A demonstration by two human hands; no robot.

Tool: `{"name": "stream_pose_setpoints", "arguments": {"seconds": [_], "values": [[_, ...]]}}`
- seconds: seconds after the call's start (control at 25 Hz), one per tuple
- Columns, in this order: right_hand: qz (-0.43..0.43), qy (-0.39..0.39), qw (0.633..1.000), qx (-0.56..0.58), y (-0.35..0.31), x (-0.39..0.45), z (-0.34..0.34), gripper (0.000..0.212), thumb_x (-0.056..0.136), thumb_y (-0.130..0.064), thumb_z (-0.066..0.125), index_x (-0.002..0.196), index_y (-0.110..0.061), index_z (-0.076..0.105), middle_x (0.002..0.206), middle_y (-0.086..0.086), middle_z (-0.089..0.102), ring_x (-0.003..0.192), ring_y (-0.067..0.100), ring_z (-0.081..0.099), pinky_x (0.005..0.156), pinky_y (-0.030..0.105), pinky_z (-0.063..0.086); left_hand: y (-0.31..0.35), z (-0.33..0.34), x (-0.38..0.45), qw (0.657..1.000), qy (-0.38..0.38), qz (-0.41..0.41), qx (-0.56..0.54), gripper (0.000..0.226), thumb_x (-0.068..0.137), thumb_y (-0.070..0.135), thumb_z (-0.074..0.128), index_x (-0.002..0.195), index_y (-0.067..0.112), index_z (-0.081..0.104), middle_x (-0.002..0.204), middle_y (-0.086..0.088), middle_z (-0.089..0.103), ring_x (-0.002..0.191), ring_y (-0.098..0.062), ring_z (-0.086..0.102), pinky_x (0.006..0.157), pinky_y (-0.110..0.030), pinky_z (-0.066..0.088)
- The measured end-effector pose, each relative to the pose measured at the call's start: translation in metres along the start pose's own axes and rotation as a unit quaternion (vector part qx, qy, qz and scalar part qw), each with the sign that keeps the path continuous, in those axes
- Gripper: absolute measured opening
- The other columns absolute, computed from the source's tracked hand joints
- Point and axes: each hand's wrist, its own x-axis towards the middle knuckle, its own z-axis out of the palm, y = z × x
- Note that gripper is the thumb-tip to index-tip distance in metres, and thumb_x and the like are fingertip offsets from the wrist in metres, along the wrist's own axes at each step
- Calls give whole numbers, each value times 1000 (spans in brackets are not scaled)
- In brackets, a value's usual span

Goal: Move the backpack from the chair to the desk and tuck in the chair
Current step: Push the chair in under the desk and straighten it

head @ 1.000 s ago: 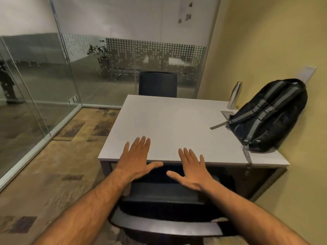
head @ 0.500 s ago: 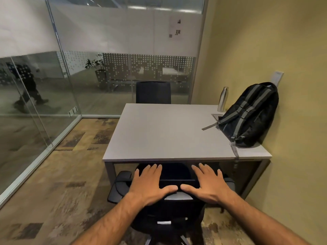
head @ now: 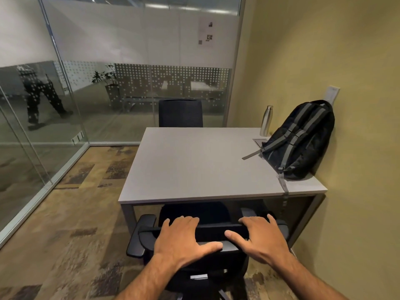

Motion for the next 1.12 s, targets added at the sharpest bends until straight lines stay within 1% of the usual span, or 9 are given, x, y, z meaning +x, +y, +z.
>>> {"name": "stream_pose_setpoints", "arguments": {"seconds": [0.2, 0.36, 0.48, 0.6, 0.64, 0.76, 0.8, 0.96, 1.12], "values": [[-2, 15, 1000, -7, 9, 16, 1, 99, 77, -100, 12, 119, -31, 69, 116, -14, 73, 114, 8, 62, 122, 56, 25, 4, 2, 14, 1000, 8, 8, -6, 125, 58, 109, 19, 150, 29, 45, 153, 8, 53, 148, -19, 39, 125, -53, 22], [-1, 18, 1000, -13, 13, 34, 1, 104, 76, -101, 11, 123, -30, 70, 120, -12, 74, 116, 9, 63, 123, 57, 24, 6, -1, 30, 1000, 22, 5, -8, 124, 58, 109, 20, 147, 28, 50, 148, 8, 58, 144, -18, 45, 124, -52, 26], [3, 18, 1000, -12, 13, 52, 0, 108, 75, -101, 10, 127, -28, 69, 123, -10, 74, 119, 11, 63, 123, 57, 23, 4, -4, 46, 999, 39, -3, -6, 123, 56, 110, 20, 141, 29, 57, 139, 8, 65, 134, -17, 54, 121, -51, 31], [0, 22, 1000, -6, 14, 72, -2, 109, 75, -102, 10, 127, -27, 70, 123, -9, 74, 120, 12, 63, 123, 55, 25, 2, -6, 66, 999, 50, -14, -2, 124, 54, 112, 19, 136, 29, 61, 134, 7, 68, 128, -17, 58, 118, -51, 35], [-1, 22, 1000, -7, 14, 79, -3, 109, 75, -102, 10, 126, -26, 71, 123, -8, 75, 120, 12, 63, 122, 55, 26, 1, -7, 72, 998, 56, -16, 0, 122, 54, 112, 20, 133, 30, 63, 131, 8, 69, 126, -18, 59, 116, -51, 37], [-3, 19, 1000, -13, 14, 98, -3, 110, 74, -102, 9, 122, -25, 71, 123, -6, 75, 118, 15, 64, 123, 55, 25, -4, -8, 90, 996, 83, -14, 1, 108, 55, 112, 22, 114, 34, 69, 114, 10, 74, 111, -18, 66, 106, -49, 45], [-2, 15, 1000, -15, 14, 105, -2, 110, 73, -102, 8, 122, -25, 71, 122, -5, 75, 118, 16, 64, 123, 56, 24, -5, -7, 97, 996, 85, -14, -1, 108, 55, 112, 22, 113, 34, 69, 113, 9, 75, 111, -19, 66, 107, -49, 45], [-2, 10, 1000, -19, 15, 128, -3, 112, 72, -102, 8, 124, -25, 70, 124, -4, 74, 118, 18, 64, 124, 57, 22, -11, -7, 118, 997, 69, -26, 0, 126, 55, 112, 21, 139, 27, 59, 140, 5, 66, 130, -20, 57, 118, -49, 34], [-6, 2, 1000, -18, 14, 150, -2, 116, 69, -103, 4, 125, -26, 69, 124, -3, 74, 118, 18, 64, 124, 57, 22, -19, -10, 137, 998, 63, -30, -4, 130, 53, 112, 19, 144, 26, 55, 146, 3, 62, 135, -21, 54, 121, -50, 32]]}}
